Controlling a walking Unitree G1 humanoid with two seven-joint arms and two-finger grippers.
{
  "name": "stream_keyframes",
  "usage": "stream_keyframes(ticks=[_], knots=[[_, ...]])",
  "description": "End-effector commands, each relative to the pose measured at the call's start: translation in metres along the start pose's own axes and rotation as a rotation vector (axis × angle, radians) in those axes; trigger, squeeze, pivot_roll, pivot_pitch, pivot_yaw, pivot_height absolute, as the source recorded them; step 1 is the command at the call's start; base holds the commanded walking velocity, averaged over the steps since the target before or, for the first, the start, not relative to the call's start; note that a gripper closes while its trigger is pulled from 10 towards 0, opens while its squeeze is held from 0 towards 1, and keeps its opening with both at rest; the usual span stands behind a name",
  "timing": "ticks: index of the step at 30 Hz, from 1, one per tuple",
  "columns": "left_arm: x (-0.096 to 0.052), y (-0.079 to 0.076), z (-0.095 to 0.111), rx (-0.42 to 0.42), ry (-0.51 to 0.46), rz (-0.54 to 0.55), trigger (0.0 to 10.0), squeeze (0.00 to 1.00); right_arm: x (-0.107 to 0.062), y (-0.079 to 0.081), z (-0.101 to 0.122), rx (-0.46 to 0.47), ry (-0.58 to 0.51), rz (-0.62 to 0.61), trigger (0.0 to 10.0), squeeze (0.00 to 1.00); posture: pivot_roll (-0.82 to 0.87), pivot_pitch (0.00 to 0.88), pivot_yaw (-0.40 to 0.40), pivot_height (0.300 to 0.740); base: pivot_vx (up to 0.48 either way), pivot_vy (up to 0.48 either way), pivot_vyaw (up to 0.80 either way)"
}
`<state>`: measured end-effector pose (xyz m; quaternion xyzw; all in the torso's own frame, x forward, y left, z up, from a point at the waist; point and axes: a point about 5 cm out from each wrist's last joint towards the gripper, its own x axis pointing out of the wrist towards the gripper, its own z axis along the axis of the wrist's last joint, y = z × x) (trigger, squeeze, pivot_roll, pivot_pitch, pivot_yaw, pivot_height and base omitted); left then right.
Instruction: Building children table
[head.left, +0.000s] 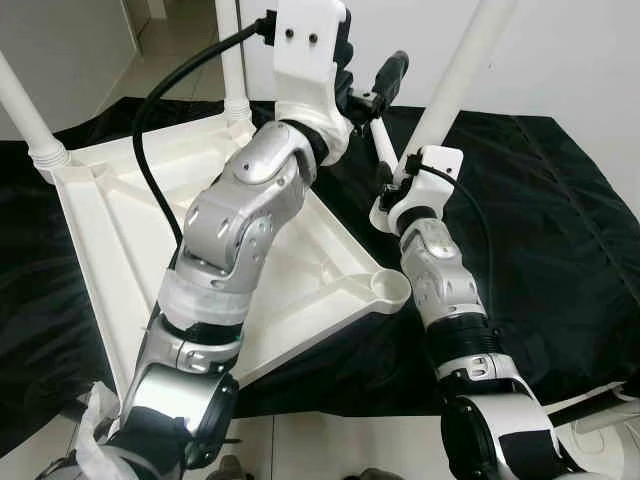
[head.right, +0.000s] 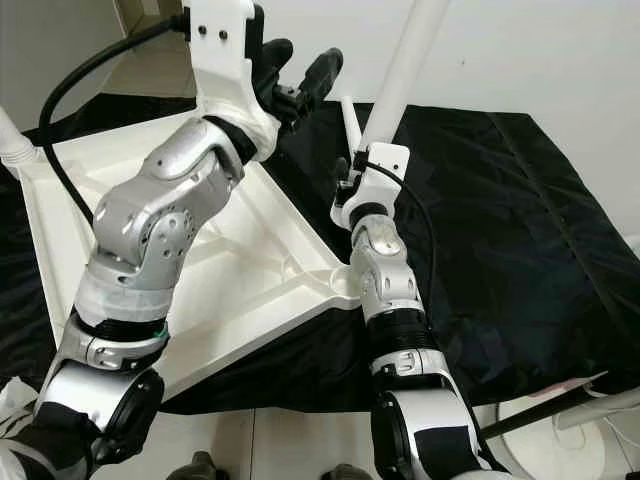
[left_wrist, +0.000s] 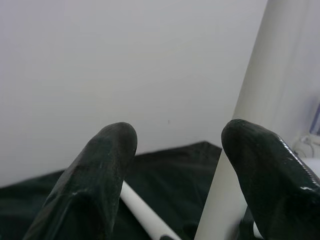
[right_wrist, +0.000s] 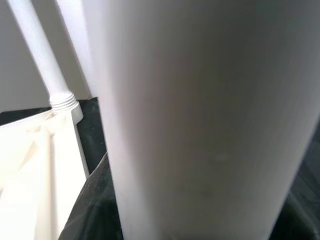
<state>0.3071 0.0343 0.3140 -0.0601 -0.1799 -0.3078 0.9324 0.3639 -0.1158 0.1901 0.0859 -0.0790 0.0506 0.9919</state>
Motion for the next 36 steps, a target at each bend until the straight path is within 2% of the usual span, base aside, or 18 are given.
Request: stream_keyframes(ticks=[1, 4, 5, 6, 7, 10, 12, 17, 22, 26, 28, 31, 33, 36], knots=[[-0.004, 0.001, -0.006, 0.026, 0.015, -0.006, 10.0, 0.0, -0.003, -0.002, -0.001, -0.006, 0.009, 0.015, 10.0, 0.0, -0.01, 0.0, -0.024, 0.74, 0.0, 0.0, 0.0], [-0.01, 0.005, -0.014, 0.04, 0.032, 0.009, 10.0, 0.0, -0.007, -0.004, -0.003, 0.0, 0.008, 0.043, 10.0, 0.0, -0.01, 0.0, -0.024, 0.74, 0.0, 0.0, 0.0], [-0.017, 0.008, -0.024, 0.064, 0.061, 0.017, 10.0, 0.0, -0.012, -0.008, -0.004, -0.02, 0.005, 0.047, 10.0, 0.0, -0.01, 0.0, -0.024, 0.74, 0.0, 0.0, 0.0], [-0.017, 0.008, -0.024, 0.064, 0.061, 0.017, 10.0, 0.0, -0.012, -0.008, -0.004, -0.02, 0.005, 0.047, 10.0, 0.0, -0.01, 0.0, -0.024, 0.74, 0.0, 0.0, 0.0], [-0.025, 0.008, -0.035, 0.089, 0.093, 0.014, 10.0, 0.0, -0.017, -0.014, -0.006, -0.044, 0.007, 0.043, 10.0, 0.0, -0.01, 0.0, -0.025, 0.74, 0.0, 0.0, 0.0], [-0.032, 0.008, -0.044, 0.108, 0.117, 0.006, 10.0, 0.0, -0.021, -0.019, -0.008, -0.064, 0.01, 0.041, 10.0, 0.0, -0.01, 0.0, -0.025, 0.74, 0.0, 0.0, 0.0], [-0.043, 0.004, -0.061, 0.167, 0.166, -0.03, 10.0, 0.0, -0.029, -0.021, -0.007, -0.155, -0.028, 0.086, 10.0, 0.0, -0.01, 0.0, -0.023, 0.74, 0.0, 0.0, 0.0], [-0.056, -0.003, -0.073, 0.204, 0.186, -0.089, 10.0, 0.0, -0.038, -0.022, -0.006, -0.216, -0.079, 0.134, 10.0, 0.0, -0.02, 0.0, -0.021, 0.74, 0.0, 0.0, 0.0], [-0.067, -0.007, -0.082, 0.214, 0.227, -0.124, 10.0, 0.0, -0.048, -0.022, -0.007, -0.173, -0.084, 0.197, 10.0, 0.0, -0.01, 0.0, -0.022, 0.74, 0.0, 0.0, 0.0], [-0.072, -0.009, -0.086, 0.199, 0.247, -0.15, 10.0, 0.0, -0.054, -0.018, -0.01, -0.191, -0.087, 0.235, 10.0, 0.0, -0.01, 0.0, -0.023, 0.74, 0.0, 0.0, 0.0], [-0.082, -0.01, -0.096, 0.18, 0.309, -0.184, 10.0, 0.0, -0.063, -0.013, -0.017, -0.202, -0.087, 0.296, 10.0, 0.0, -0.01, 0.0, -0.027, 0.74, 0.0, 0.0, 0.0], [-0.086, -0.011, -0.099, 0.184, 0.324, -0.199, 10.0, 0.0, -0.065, -0.012, -0.019, -0.184, -0.083, 0.305, 10.0, 0.0, -0.01, 0.0, -0.027, 0.74, 0.0, 0.0, 0.0], [-0.096, -0.015, -0.103, 0.178, 0.352, -0.253, 10.0, 0.0, -0.07, -0.013, -0.022, -0.154, -0.083, 0.311, 10.0, 0.0, -0.01, 0.0, -0.027, 0.74, 0.0, 0.0, 0.0], [-0.101, -0.018, -0.104, 0.186, 0.362, -0.287, 10.0, 0.0, -0.073, -0.013, -0.025, -0.139, -0.077, 0.318, 10.0, 0.0, -0.01, 0.01, -0.025, 0.74, 0.0, 0.0, 0.0]])
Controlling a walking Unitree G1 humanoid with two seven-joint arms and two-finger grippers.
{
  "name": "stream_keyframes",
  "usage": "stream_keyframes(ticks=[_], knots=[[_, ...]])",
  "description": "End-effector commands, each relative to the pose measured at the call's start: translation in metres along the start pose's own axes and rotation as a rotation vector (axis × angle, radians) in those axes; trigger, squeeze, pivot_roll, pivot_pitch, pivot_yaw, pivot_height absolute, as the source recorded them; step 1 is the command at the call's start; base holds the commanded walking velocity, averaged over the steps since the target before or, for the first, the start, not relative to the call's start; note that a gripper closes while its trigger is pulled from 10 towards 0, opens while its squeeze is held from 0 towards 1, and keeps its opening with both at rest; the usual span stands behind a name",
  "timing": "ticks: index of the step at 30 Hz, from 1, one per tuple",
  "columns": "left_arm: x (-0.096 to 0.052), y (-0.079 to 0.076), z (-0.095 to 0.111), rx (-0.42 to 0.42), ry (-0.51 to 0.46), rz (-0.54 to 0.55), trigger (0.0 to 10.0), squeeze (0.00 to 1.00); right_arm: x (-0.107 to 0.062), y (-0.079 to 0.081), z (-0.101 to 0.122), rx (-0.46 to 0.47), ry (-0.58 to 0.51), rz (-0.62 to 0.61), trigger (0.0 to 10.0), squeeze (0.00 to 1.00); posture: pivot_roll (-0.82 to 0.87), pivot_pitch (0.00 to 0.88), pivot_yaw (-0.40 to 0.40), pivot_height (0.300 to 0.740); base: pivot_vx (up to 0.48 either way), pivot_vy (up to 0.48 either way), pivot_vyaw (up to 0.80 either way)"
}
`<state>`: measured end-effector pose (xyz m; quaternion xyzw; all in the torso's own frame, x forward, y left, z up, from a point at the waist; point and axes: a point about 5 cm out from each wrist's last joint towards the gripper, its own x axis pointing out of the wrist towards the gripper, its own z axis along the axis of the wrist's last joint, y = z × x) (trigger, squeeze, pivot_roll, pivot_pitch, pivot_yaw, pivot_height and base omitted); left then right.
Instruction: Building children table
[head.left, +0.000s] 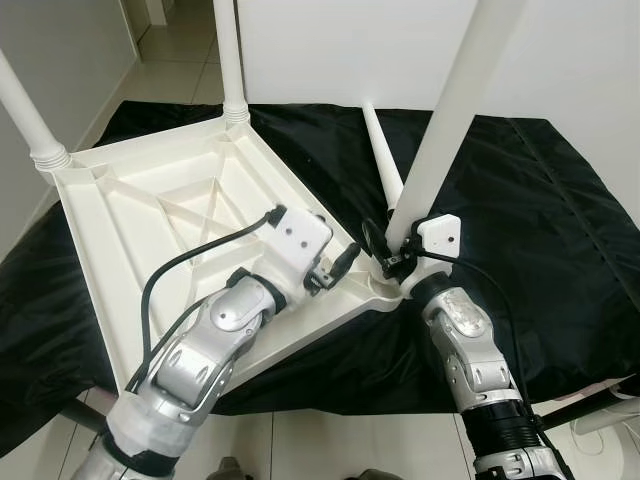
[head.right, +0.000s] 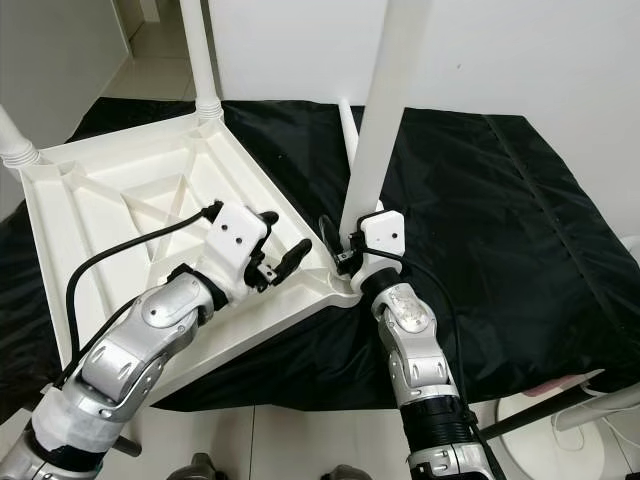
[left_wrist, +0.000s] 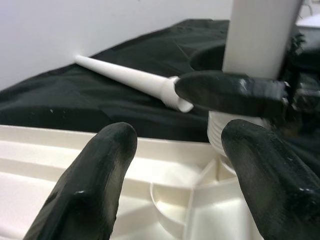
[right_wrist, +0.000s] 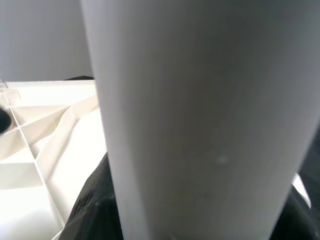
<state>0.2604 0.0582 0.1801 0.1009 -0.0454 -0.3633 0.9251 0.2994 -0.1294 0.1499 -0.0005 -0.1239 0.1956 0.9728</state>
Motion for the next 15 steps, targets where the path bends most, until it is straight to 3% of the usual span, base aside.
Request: stream_keyframes(ticks=[1, 7, 15], knots=[[-0.002, -0.01, 0.002, 0.012, -0.008, -0.135, 10.0, 0.0, -0.002, 0.0, 0.002, 0.009, -0.02, 0.004, 10.0, 0.0, -0.01, 0.01, -0.025, 0.74, 0.0, 0.0, 0.0], [-0.011, -0.017, 0.002, 0.007, -0.009, -0.224, 10.0, 0.0, -0.012, -0.004, -0.014, 0.023, 0.039, -0.002, 10.0, 0.0, -0.01, 0.02, -0.017, 0.74, 0.0, 0.0, 0.0], [-0.015, -0.016, 0.004, 0.004, -0.004, -0.24, 10.0, 0.0, -0.02, -0.006, -0.025, -0.014, 0.088, 0.036, 10.0, 0.0, 0.0, 0.029, -0.009, 0.74, 0.0, 0.0, 0.0]])
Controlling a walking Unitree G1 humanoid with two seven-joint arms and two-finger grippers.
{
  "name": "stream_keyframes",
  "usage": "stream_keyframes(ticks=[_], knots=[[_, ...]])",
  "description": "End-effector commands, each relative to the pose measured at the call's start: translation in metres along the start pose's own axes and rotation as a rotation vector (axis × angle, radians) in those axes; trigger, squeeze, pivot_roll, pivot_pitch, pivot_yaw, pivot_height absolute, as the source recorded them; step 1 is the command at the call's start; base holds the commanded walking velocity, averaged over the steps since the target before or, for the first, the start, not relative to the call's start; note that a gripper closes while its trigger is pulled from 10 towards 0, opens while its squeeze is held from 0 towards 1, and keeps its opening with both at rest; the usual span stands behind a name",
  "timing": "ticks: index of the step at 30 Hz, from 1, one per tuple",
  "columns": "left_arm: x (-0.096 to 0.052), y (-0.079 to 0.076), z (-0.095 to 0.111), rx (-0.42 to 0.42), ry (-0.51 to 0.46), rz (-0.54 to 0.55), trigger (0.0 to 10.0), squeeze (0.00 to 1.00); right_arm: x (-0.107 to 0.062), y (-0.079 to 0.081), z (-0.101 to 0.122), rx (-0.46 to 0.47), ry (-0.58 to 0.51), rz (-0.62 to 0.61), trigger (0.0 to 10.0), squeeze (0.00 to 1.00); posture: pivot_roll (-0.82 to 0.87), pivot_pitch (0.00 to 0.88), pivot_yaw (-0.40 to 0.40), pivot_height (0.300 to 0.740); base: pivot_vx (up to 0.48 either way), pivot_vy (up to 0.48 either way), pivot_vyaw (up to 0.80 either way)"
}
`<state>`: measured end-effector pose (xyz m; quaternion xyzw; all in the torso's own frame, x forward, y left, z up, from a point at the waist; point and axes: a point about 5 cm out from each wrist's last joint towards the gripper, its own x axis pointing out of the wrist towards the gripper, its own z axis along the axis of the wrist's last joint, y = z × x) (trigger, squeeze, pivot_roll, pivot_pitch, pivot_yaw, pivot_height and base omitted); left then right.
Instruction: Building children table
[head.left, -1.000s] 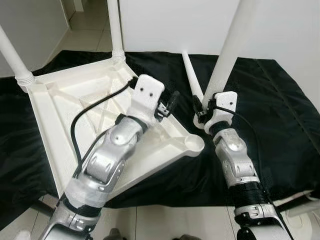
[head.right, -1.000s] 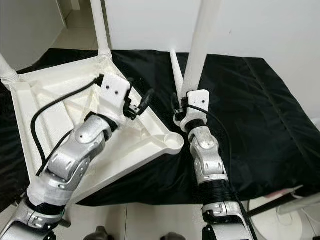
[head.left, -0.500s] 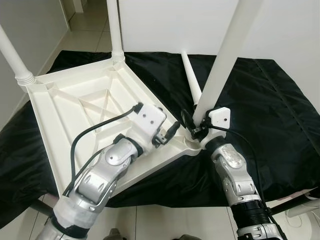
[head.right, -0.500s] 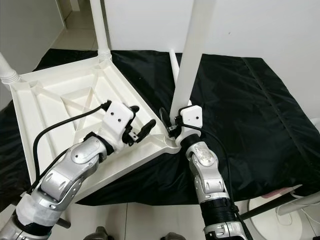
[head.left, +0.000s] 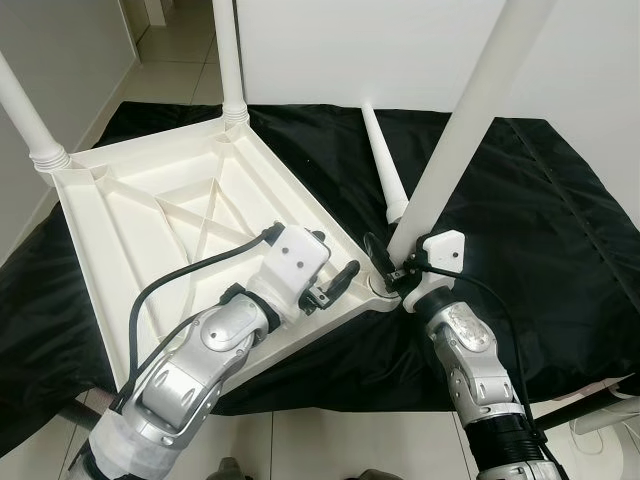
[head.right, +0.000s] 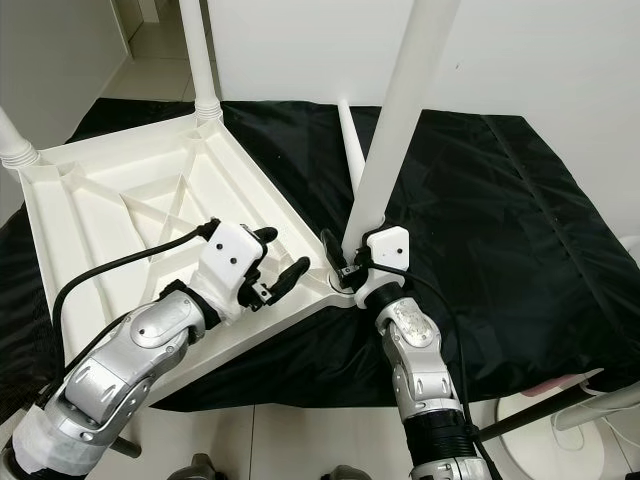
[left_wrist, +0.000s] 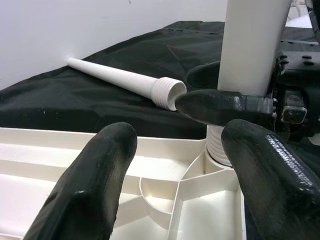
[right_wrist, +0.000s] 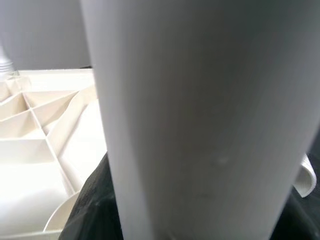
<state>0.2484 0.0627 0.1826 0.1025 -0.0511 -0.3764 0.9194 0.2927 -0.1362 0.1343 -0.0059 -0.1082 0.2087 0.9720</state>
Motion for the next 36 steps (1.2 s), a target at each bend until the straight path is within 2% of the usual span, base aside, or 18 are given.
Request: stream_keyframes(ticks=[1, 6, 10, 12, 14, 23, 29, 32, 36], knots=[[-0.003, -0.011, 0.001, -0.004, 0.007, -0.213, 10.0, 0.0, -0.007, -0.003, -0.012, -0.013, 0.056, 0.008, 10.0, 0.0, 0.0, 0.029, -0.009, 0.74, 0.0, 0.0, 0.0], [-0.003, -0.01, 0.001, -0.004, 0.007, -0.209, 10.0, 0.0, -0.009, -0.002, -0.014, -0.026, 0.065, 0.03, 10.0, 0.0, 0.0, 0.03, -0.005, 0.74, 0.0, 0.0, 0.0], [-0.003, -0.006, 0.003, 0.01, 0.011, -0.192, 10.0, 0.0, -0.014, 0.004, -0.023, -0.081, 0.114, 0.165, 10.0, 0.0, 0.0, 0.029, -0.001, 0.74, 0.0, 0.0, 0.0], [-0.003, -0.006, 0.003, 0.01, 0.011, -0.192, 10.0, 0.0, -0.014, 0.004, -0.023, -0.081, 0.114, 0.165, 10.0, 0.0, 0.0, 0.029, -0.001, 0.74, 0.0, 0.0, 0.0], [-0.004, -0.005, 0.004, 0.013, 0.01, -0.183, 10.0, 0.0, -0.018, 0.008, -0.029, -0.086, 0.15, 0.236, 10.0, 0.0, 0.0, 0.029, -0.001, 0.74, 0.0, 0.0, 0.0], [-0.004, -0.003, 0.008, 0.016, 0.003, -0.179, 10.0, 0.0, -0.025, 0.012, -0.039, -0.09, 0.222, 0.355, 10.0, 0.0, 0.01, 0.032, 0.001, 0.74, 0.0, 0.0, 0.0], [-0.004, -0.002, 0.01, 0.02, 0.001, -0.177, 10.0, 0.0, -0.025, 0.009, -0.041, -0.046, 0.241, 0.348, 10.0, 0.0, 0.01, 0.032, 0.003, 0.74, 0.0, 0.0, 0.0], [-0.004, -0.002, 0.011, 0.022, -0.004, -0.178, 10.0, 0.0, -0.023, 0.008, -0.042, 0.013, 0.263, 0.331, 10.0, 0.0, 0.01, 0.035, 0.006, 0.74, 0.0, 0.0, 0.0], [-0.004, -0.002, 0.013, 0.026, -0.007, -0.18, 10.0, 0.0, -0.019, 0.005, -0.044, 0.026, 0.277, 0.31, 10.0, 0.0, 0.01, 0.036, 0.008, 0.74, 0.0, 0.0, 0.0]])
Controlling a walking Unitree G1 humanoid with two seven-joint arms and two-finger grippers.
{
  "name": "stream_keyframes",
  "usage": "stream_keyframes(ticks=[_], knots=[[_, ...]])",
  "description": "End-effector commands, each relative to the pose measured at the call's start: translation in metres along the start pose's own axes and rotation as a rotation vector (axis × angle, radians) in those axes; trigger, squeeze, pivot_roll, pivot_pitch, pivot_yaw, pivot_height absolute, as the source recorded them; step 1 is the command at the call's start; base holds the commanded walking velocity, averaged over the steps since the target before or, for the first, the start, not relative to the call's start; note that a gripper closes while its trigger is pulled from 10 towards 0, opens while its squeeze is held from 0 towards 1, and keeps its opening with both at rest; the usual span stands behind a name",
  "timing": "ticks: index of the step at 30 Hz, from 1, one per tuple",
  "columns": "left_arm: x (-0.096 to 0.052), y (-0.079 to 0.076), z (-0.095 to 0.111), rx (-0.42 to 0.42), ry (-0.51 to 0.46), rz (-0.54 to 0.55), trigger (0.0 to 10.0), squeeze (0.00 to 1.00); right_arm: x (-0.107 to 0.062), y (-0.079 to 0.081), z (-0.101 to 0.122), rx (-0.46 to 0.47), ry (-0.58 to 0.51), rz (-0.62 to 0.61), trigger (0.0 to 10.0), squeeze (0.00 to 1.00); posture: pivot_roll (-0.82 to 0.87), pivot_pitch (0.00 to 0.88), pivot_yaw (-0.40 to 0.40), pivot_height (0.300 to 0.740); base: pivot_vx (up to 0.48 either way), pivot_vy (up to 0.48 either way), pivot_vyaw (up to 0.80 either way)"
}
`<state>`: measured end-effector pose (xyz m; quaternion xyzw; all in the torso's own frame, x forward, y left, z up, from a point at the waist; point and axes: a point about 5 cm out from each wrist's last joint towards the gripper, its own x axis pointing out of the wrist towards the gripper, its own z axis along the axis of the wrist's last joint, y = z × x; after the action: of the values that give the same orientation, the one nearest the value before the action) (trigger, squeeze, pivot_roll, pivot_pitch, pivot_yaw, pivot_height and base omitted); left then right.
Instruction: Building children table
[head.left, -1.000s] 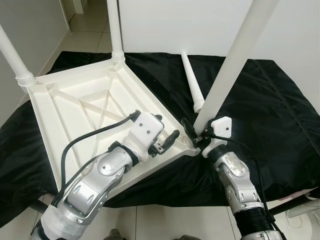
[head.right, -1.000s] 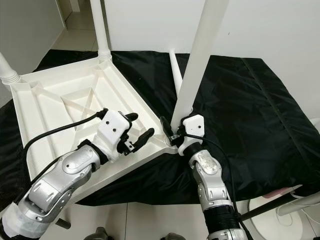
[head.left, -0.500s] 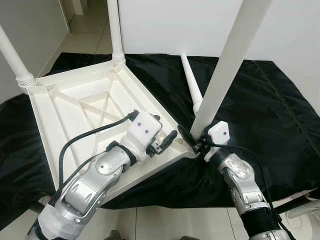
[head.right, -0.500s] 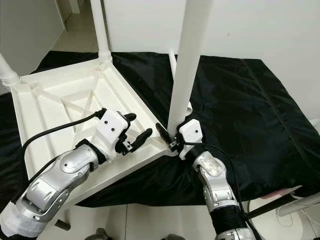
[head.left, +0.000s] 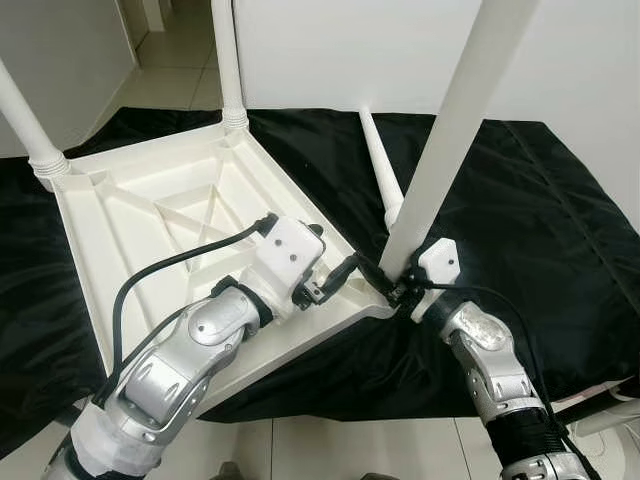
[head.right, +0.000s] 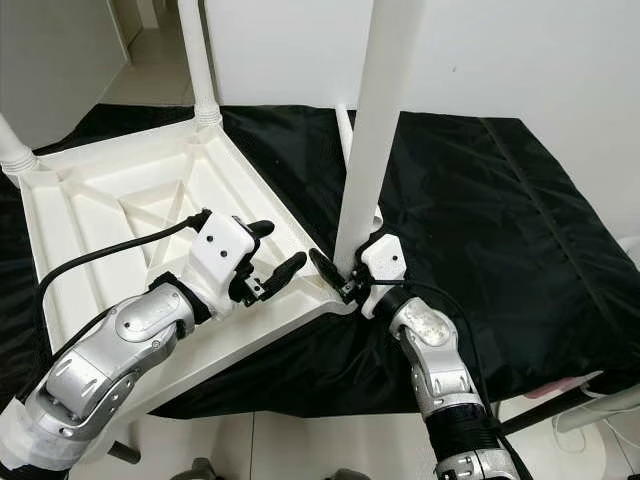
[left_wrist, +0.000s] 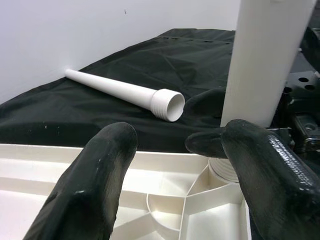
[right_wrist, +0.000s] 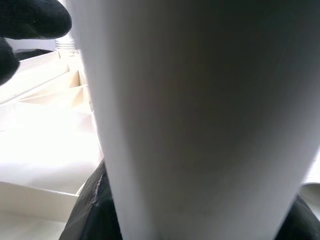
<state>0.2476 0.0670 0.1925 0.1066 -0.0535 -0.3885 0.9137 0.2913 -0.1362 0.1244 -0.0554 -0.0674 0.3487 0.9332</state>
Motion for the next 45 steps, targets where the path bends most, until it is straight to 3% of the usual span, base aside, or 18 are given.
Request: stream_keyframes(ticks=[1, 11, 23, 30, 35, 37, 40, 45], knots=[[0.0, -0.007, 0.004, 0.016, -0.003, -0.154, 10.0, 0.0, -0.011, 0.01, -0.035, 0.101, 0.173, 0.019, 10.0, 0.0, 0.01, 0.036, 0.008, 0.74, 0.0, 0.0, 0.0], [0.0, -0.005, 0.008, 0.023, -0.011, -0.149, 10.0, 0.0, -0.002, 0.005, -0.036, 0.083, 0.173, -0.038, 10.0, 0.0, 0.02, 0.038, 0.006, 0.74, 0.0, 0.0, 0.0], [0.0, -0.004, 0.013, 0.028, -0.028, -0.138, 10.0, 0.0, 0.009, -0.004, -0.036, 0.273, 0.193, -0.193, 10.0, 0.0, 0.02, 0.038, 0.001, 0.74, 0.0, 0.0, 0.0], [0.0, -0.004, 0.013, 0.029, -0.03, -0.136, 10.0, 0.0, 0.016, -0.004, -0.033, 0.303, 0.184, -0.203, 10.0, 0.0, 0.02, 0.038, 0.0, 0.74, 0.0, 0.0, 0.0], [0.0, -0.004, 0.014, 0.029, -0.031, -0.134, 10.0, 0.0, 0.019, -0.003, -0.032, 0.297, 0.183, -0.197, 10.0, 0.0, 0.02, 0.038, -0.002, 0.74, 0.0, 0.0, 0.0], [0.0, -0.004, 0.014, 0.029, -0.031, -0.131, 10.0, 0.0, 0.02, 0.003, -0.031, 0.239, 0.18, -0.191, 10.0, 0.0, 0.02, 0.038, -0.006, 0.74, 0.0, 0.0, 0.0], [0.0, -0.004, 0.015, 0.027, -0.033, -0.13, 10.0, 0.0, 0.021, 0.006, -0.03, 0.224, 0.165, -0.199, 10.0, 0.0, 0.02, 0.038, -0.006, 0.74, 0.0, 0.0, 0.0], [-0.001, -0.004, 0.015, 0.023, -0.039, -0.129, 10.0, 0.0, 0.023, 0.009, -0.027, 0.207, 0.136, -0.28, 10.0, 0.0, 0.02, 0.038, -0.006, 0.74, 0.0, 0.0, 0.0]])
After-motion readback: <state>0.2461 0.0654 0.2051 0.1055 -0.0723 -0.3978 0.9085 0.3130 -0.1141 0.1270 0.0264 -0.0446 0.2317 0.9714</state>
